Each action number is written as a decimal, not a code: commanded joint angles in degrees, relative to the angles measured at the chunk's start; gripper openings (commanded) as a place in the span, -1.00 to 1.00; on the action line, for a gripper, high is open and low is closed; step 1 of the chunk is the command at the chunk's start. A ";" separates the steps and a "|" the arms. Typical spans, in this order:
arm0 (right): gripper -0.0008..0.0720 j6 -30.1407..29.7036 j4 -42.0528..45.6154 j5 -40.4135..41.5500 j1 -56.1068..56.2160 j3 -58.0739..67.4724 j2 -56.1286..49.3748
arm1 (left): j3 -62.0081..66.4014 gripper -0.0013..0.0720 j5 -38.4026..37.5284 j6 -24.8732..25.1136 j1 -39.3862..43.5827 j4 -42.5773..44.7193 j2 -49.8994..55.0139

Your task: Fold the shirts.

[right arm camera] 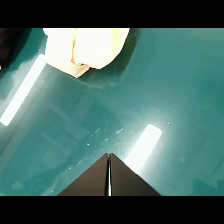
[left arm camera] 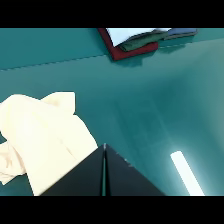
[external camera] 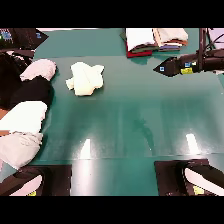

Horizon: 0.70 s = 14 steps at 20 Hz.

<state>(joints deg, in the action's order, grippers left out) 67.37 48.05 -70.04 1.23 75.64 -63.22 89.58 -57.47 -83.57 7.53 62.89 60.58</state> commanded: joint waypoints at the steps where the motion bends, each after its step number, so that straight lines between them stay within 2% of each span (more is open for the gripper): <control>1: -0.94 0.00 0.07 -0.04 0.00 -0.04 -0.09 | -0.04 -0.90 0.09 0.02 -0.02 0.00 0.04; 8: -0.94 0.02 -0.09 0.00 0.00 -0.02 -0.48 | -0.04 -0.90 0.94 -0.39 -0.02 -0.44 0.07; 10: -0.94 0.02 -0.09 0.00 0.00 -0.02 -0.48 | -0.11 -0.89 2.56 2.08 -0.02 0.68 0.44; 11: -0.94 0.02 -0.09 0.02 0.00 -0.02 -0.48 | -0.13 -0.35 2.99 4.50 -0.02 1.55 1.20; 12: -0.94 0.02 -0.09 0.00 0.00 -0.02 -0.48 | -0.13 0.36 3.10 4.46 -0.02 1.92 2.54; 13: -0.94 0.02 -0.09 0.00 0.00 -0.02 -0.48 | -0.13 0.56 2.80 4.11 -0.02 1.99 4.48; 14: -0.94 0.02 -0.02 1.42 0.00 -0.02 -0.48 | -0.13 0.56 2.21 4.11 -0.02 1.99 6.78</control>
<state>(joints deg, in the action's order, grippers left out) 67.37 47.99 -69.93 1.23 75.64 -63.66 89.47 -55.24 -80.77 7.53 64.05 63.75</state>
